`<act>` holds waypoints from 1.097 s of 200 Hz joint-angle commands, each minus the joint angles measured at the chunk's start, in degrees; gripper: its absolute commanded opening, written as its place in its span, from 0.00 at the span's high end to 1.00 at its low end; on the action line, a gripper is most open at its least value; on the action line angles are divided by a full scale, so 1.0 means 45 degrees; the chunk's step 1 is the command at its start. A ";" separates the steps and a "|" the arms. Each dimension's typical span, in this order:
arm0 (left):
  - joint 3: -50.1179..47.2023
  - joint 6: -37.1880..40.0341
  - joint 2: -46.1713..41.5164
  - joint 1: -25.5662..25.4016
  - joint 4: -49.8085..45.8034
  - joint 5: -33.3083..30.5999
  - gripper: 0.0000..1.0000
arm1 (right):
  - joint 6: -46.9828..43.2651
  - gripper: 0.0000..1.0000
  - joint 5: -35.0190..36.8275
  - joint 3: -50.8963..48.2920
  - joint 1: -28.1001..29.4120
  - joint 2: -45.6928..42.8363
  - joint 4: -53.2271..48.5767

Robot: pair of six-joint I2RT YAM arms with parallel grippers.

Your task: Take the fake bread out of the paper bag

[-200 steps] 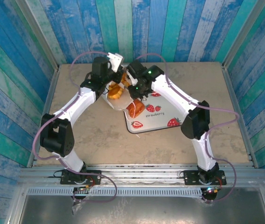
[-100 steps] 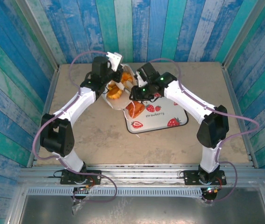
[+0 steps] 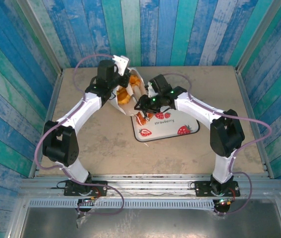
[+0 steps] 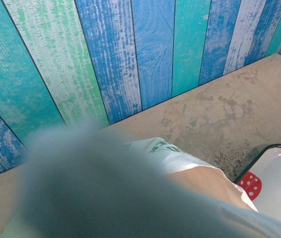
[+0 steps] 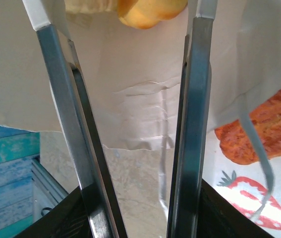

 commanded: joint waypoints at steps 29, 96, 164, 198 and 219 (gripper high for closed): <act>0.0389 -0.0087 0.0248 -0.0001 0.0919 0.0042 1.00 | 0.0482 0.53 -0.0527 -0.0420 -0.0147 -0.1034 0.0699; 0.0420 0.0011 0.0216 -0.0003 0.0909 -0.0057 1.00 | 0.1056 0.52 -0.0782 -0.1296 -0.0083 -0.1887 0.0865; 0.0146 0.0023 0.0182 -0.0003 0.0900 0.0126 1.00 | 0.2029 0.49 -0.0492 -0.1457 -0.0065 -0.1466 0.1715; 0.0182 0.0121 0.0127 -0.0006 0.0852 0.0386 1.00 | 0.2582 0.48 -0.0388 -0.1325 -0.0121 -0.1170 0.2154; 0.0178 0.0130 0.0137 0.0001 0.0851 0.0412 1.00 | 0.2960 0.48 -0.0531 -0.1270 -0.0203 -0.1026 0.2402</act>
